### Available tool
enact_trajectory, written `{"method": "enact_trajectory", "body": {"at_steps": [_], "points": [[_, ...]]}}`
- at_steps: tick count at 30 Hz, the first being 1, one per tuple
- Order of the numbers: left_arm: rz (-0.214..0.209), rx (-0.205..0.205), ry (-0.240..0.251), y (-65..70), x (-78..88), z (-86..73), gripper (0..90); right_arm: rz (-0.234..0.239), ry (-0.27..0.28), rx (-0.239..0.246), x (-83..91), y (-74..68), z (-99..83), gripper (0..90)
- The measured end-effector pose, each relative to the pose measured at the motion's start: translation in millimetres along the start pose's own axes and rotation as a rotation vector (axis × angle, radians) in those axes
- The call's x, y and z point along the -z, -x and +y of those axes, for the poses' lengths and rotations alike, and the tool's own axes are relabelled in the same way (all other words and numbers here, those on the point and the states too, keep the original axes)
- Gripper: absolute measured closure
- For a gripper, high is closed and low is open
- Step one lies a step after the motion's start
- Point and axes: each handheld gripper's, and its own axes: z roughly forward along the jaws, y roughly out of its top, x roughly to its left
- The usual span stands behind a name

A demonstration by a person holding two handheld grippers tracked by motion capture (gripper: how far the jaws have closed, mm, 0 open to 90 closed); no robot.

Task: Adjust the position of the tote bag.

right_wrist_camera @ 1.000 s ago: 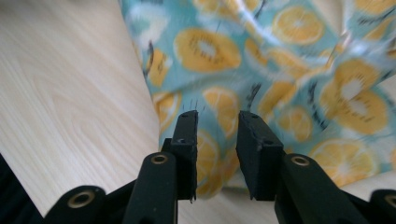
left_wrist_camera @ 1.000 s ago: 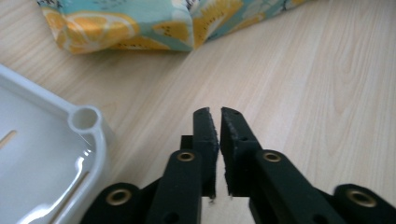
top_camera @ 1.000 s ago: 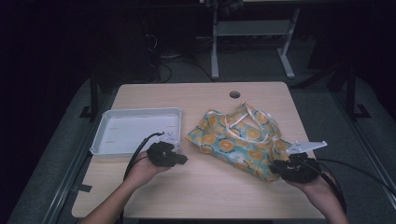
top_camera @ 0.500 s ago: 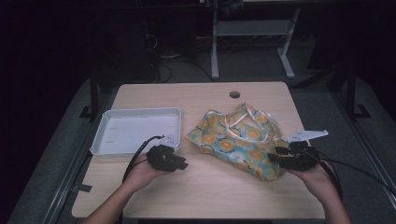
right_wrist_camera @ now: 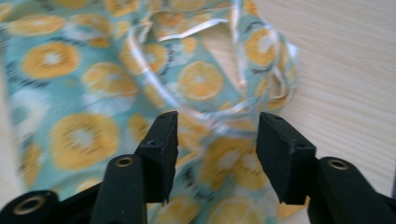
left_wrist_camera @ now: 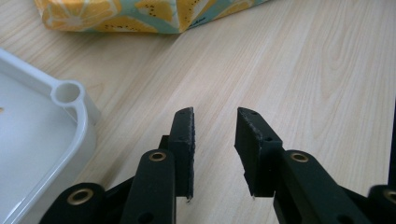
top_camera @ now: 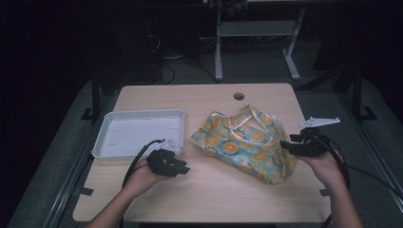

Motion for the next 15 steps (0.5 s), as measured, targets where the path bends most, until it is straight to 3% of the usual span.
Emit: {"method": "enact_trajectory", "body": {"at_steps": [5,10,14,15], "points": [[0.006,0.009,0.014,-0.5,1.7,2.5,65.9,-0.004,-0.013,-0.059,-14.0,9.0,6.2,40.6],[0.009,0.012,0.009,-1.1,-0.1,5.2,64.2,-0.026,-0.045,-0.076,-28.7,9.2,3.4,37.9],[0.012,0.013,0.007,-0.6,0.0,8.9,63.3,-0.041,-0.094,-0.102,-40.4,16.4,-2.2,47.8],[0.017,0.015,0.012,-0.9,0.5,10.6,62.6,-0.038,-0.106,-0.111,-42.5,17.5,-3.8,54.5]]}}
